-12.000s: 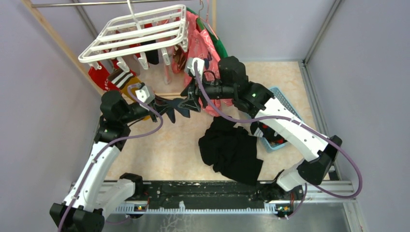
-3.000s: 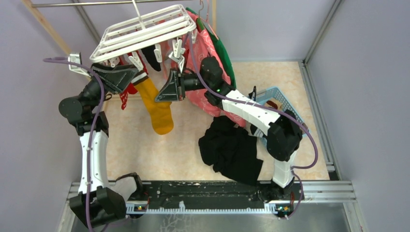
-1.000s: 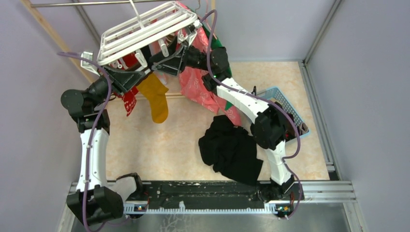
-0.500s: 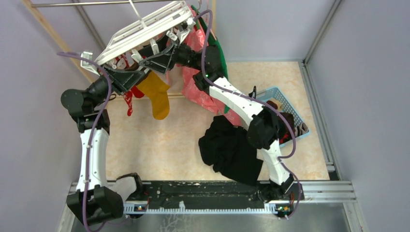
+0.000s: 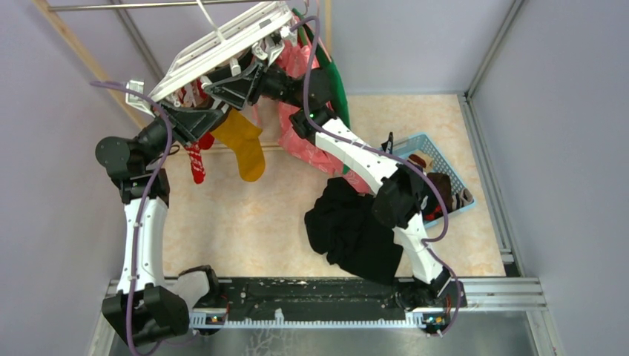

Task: Remove the socks clipped to the hanger
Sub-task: Remove the sock from the hanger.

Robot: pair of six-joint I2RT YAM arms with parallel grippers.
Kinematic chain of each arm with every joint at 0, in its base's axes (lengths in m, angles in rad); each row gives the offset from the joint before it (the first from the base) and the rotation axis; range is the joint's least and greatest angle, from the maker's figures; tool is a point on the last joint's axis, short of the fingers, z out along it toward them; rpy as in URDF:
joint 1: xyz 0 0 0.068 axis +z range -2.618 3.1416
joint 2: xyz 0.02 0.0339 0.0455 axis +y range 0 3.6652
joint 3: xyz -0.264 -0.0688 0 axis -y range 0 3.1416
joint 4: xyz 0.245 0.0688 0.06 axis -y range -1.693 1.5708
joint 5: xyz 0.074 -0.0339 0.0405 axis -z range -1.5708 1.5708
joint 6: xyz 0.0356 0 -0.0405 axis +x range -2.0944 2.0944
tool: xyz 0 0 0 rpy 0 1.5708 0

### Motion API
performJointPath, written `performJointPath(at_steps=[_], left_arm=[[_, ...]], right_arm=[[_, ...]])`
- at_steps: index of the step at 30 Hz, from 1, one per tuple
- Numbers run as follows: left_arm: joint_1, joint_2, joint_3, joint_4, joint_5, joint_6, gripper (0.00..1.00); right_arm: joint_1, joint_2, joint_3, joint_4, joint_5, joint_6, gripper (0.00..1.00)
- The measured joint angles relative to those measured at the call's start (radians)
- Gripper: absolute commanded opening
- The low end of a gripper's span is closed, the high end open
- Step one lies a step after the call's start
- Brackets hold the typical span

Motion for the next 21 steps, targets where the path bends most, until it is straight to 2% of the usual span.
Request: performJointPath(at_steps=[4,11,15,18,19,21], left_arm=[[0.0,0.0,-0.003,0.0,0.0,0.002,0.0],[0.0,-0.003,-0.004,-0.007,-0.001,0.007,0.0],[0.0,-0.008,-0.014,-0.022,0.001,0.02,0.0],[0.0,-0.011,-0.019,-0.031,0.001,0.037,0.0],[0.0,-0.013,-0.019,-0.036,0.001,0.042,0.0],[0.0,-0.017,-0.02,-0.047,0.001,0.058,0.0]], right_arm=[[0.002,0.003,0.013,-0.002,0.002,0.002,0.4],[0.009,0.007,0.019,-0.009,0.002,0.011,0.09],[0.012,0.008,0.032,-0.022,0.001,0.021,0.02],[0.012,0.008,0.032,-0.023,0.001,0.021,0.01],[0.012,0.008,0.032,-0.024,0.001,0.021,0.04],[0.012,0.008,0.032,-0.028,0.0,0.021,0.26]])
